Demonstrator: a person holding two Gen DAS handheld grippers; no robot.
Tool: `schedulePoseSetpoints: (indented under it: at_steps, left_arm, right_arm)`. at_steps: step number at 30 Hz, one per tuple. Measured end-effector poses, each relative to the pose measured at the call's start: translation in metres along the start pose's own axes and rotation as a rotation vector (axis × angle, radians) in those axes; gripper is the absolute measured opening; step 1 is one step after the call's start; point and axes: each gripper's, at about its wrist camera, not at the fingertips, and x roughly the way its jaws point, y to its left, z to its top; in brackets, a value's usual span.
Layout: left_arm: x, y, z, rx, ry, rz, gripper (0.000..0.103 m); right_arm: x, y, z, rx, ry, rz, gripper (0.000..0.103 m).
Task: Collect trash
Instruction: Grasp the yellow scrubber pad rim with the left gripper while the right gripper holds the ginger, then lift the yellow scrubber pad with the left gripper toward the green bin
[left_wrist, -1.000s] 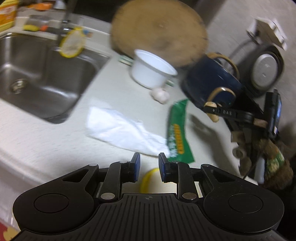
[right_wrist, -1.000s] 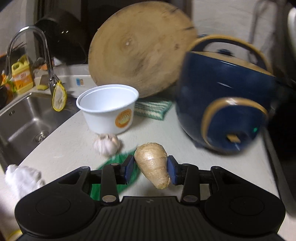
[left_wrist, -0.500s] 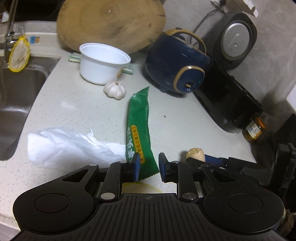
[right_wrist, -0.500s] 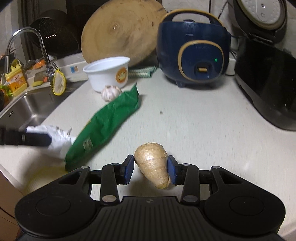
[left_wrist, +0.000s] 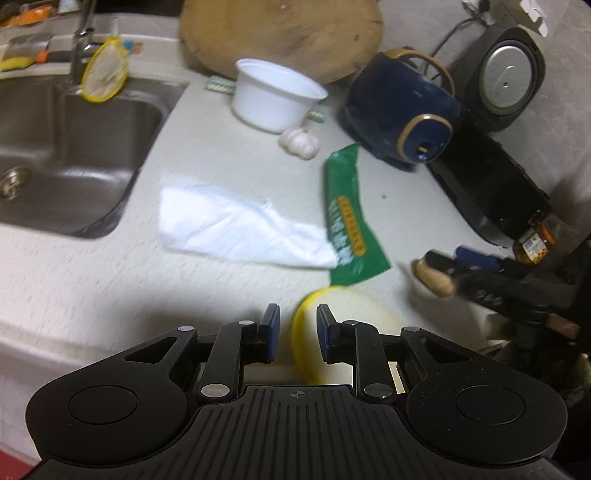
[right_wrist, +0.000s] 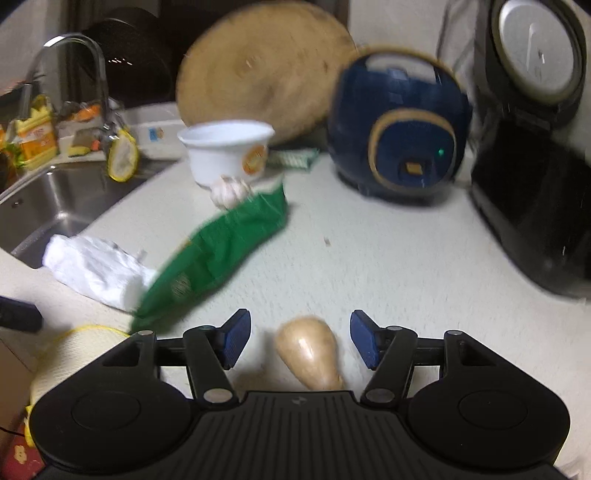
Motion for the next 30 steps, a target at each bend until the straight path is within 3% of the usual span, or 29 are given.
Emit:
schedulePoseSetpoints:
  at_steps: [5,8,10,12,19,26,30]
  left_arm:
    - [0.004,0.005,-0.006,-0.034,0.017,-0.004,0.025]
    - [0.007,0.004,-0.009,-0.041,0.031,-0.019,0.025]
    - [0.009,0.003,-0.01,-0.04,0.039,-0.028,0.025]
    - [0.013,0.001,-0.011,-0.033,0.051,-0.027,0.025]
    - [0.021,-0.001,-0.01,-0.037,0.062,-0.034,0.026]
    - [0.026,-0.009,-0.011,-0.061,0.061,-0.109,0.031]
    - [0.016,-0.008,-0.003,-0.111,0.025,-0.221,0.031]
  right_arm:
    - [-0.021,0.031,0.002,-0.108,-0.056,0.06,0.06]
    - [-0.026,0.046,-0.004,-0.144,-0.038,0.107,0.059]
    - [-0.026,0.05,-0.011,-0.119,0.009,0.162,0.052]
    - [-0.022,0.054,-0.02,-0.102,0.063,0.191,0.039]
    - [-0.02,0.053,-0.036,-0.065,0.091,0.158,0.035]
    - [-0.021,0.046,-0.04,-0.012,0.088,0.146,0.035]
    - [-0.021,0.04,-0.042,0.032,0.089,0.155,0.035]
